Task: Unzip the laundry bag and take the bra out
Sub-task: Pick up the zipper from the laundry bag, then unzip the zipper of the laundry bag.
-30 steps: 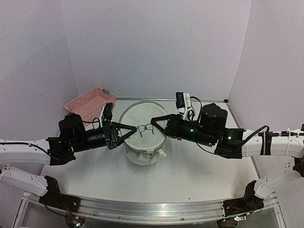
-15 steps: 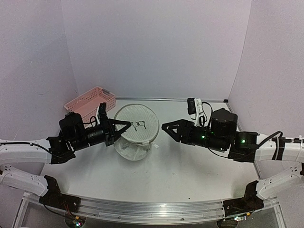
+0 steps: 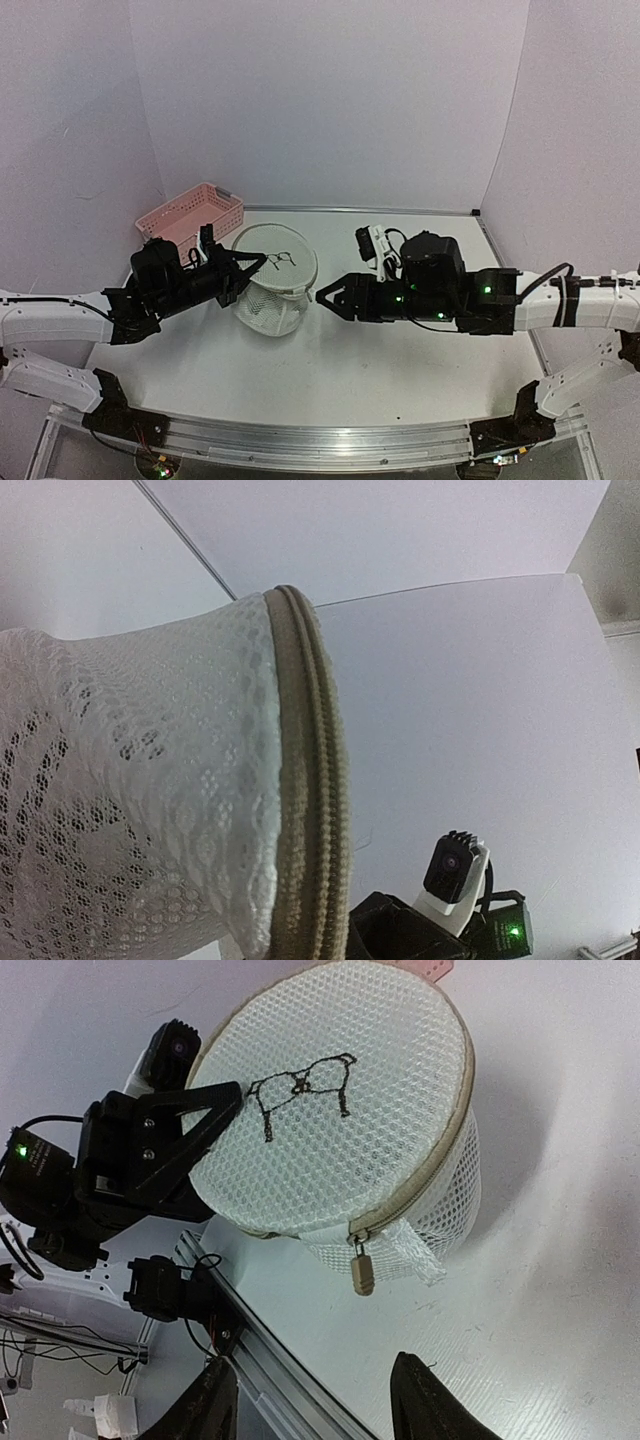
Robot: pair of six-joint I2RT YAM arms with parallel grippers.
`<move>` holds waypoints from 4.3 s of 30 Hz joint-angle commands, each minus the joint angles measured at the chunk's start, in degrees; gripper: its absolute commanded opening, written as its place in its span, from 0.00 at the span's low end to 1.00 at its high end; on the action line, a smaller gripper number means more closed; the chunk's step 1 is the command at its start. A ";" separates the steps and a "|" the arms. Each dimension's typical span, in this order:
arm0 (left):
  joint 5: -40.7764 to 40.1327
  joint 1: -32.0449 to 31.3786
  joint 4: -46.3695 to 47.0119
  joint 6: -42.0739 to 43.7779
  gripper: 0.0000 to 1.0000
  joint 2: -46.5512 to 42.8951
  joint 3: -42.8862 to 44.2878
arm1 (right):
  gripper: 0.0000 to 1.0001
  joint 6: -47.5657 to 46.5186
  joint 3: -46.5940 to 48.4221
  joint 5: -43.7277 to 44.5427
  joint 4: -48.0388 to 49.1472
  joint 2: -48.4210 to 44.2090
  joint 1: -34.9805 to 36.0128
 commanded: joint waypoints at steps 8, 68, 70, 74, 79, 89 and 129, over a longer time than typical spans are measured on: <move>-0.88 0.32 1.33 -0.84 0.00 -1.90 0.46 | 0.52 -0.65 10.19 -0.29 -3.92 8.79 0.38; 10.72 0.25 -0.14 7.77 0.00 -1.96 2.99 | 0.00 -11.73 9.65 5.76 -10.99 8.82 1.28; 12.76 0.25 -0.14 9.52 0.00 -1.84 3.83 | 0.00 -12.11 8.74 5.76 -11.40 7.97 1.26; 16.52 0.25 -0.14 12.42 0.00 -1.83 5.31 | 0.00 -12.90 7.49 5.51 -12.30 6.26 1.18; 21.69 0.25 -0.23 16.11 0.00 -1.04 6.26 | 0.00 -14.70 7.16 5.69 -14.32 4.51 1.10; 33.61 0.25 -1.70 21.41 0.00 0.25 8.92 | 0.00 -19.66 6.36 6.39 -19.20 1.14 0.76; 44.47 -4.06 -34.83 43.80 0.00 3.77 23.67 | 0.00 -64.26 0.25 14.18 -22.70 -7.49 2.05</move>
